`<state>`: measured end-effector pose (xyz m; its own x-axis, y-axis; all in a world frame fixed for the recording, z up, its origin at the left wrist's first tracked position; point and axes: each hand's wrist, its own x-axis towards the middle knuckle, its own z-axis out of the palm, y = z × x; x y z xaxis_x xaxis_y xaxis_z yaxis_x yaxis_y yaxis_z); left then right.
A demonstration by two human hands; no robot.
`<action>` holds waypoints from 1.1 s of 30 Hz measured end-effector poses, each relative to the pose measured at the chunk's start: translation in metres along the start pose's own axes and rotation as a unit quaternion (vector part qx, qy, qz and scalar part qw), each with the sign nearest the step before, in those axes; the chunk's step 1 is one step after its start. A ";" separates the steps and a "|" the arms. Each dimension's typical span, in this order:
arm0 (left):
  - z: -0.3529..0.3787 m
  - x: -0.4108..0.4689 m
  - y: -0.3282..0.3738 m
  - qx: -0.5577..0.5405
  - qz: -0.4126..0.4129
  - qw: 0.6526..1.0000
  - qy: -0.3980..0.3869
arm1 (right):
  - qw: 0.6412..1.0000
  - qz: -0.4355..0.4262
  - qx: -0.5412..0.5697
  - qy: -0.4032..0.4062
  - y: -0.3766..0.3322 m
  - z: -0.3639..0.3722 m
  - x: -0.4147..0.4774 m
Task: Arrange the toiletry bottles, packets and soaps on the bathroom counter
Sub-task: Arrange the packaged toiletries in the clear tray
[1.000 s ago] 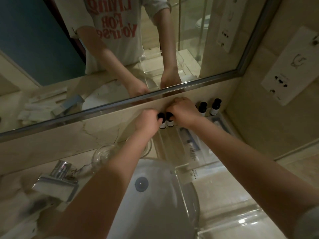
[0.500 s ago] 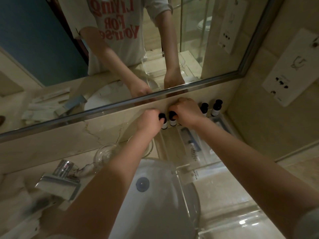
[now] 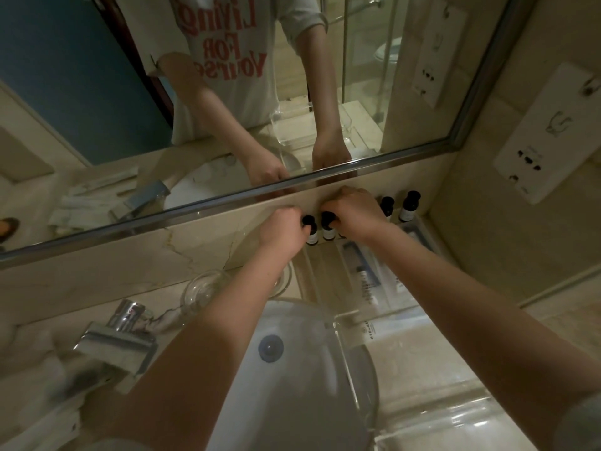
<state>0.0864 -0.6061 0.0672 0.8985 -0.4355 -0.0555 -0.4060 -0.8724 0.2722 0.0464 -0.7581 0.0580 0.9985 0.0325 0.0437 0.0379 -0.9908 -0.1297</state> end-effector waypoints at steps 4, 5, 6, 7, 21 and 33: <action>-0.010 -0.009 -0.002 0.045 0.019 0.999 -0.007 | 1.000 -0.008 -0.006 0.016 -0.005 -0.012 -0.013; -0.014 -0.013 -0.003 0.064 0.029 0.998 -0.006 | 1.000 -0.002 -0.010 0.021 -0.009 -0.016 -0.018; -0.018 -0.019 -0.006 0.080 0.038 0.996 -0.005 | 1.000 0.005 -0.018 0.024 -0.014 -0.020 -0.024; -0.023 -0.026 -0.008 0.095 0.045 0.994 -0.003 | 0.999 0.013 -0.030 0.025 -0.019 -0.024 -0.030; -0.040 -0.193 -0.134 0.061 -0.039 0.997 -0.012 | 0.999 0.005 0.001 -0.037 -0.189 -0.017 -0.124; -0.054 -0.319 -0.315 0.033 -0.156 0.987 0.018 | 0.985 -0.130 0.026 -0.108 -0.388 0.042 -0.110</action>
<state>-0.0635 -0.1806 0.0511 0.9863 -0.1367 -0.0922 -0.1181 -0.9759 0.1837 -0.0767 -0.3721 0.0614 0.9393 0.3177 -0.1295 0.2903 -0.9372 -0.1933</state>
